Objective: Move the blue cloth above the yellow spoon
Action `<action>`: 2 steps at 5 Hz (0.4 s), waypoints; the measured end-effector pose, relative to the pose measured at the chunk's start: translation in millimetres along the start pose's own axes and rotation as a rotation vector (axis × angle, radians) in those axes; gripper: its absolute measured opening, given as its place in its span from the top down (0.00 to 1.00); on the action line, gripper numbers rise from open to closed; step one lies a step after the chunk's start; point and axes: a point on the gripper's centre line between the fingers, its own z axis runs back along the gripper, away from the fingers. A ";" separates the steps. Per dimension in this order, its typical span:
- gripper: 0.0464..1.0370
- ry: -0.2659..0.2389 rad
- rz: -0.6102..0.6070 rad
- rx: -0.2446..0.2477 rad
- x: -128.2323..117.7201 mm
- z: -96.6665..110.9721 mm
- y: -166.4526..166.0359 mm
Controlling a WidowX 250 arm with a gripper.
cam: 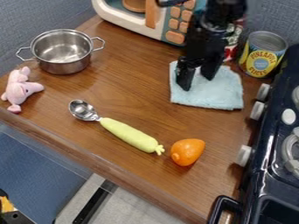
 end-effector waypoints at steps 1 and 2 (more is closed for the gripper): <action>0.04 -0.013 0.037 0.026 15.5 -6.6 3.9; 0.04 -0.002 0.104 0.024 34.4 -12.1 11.7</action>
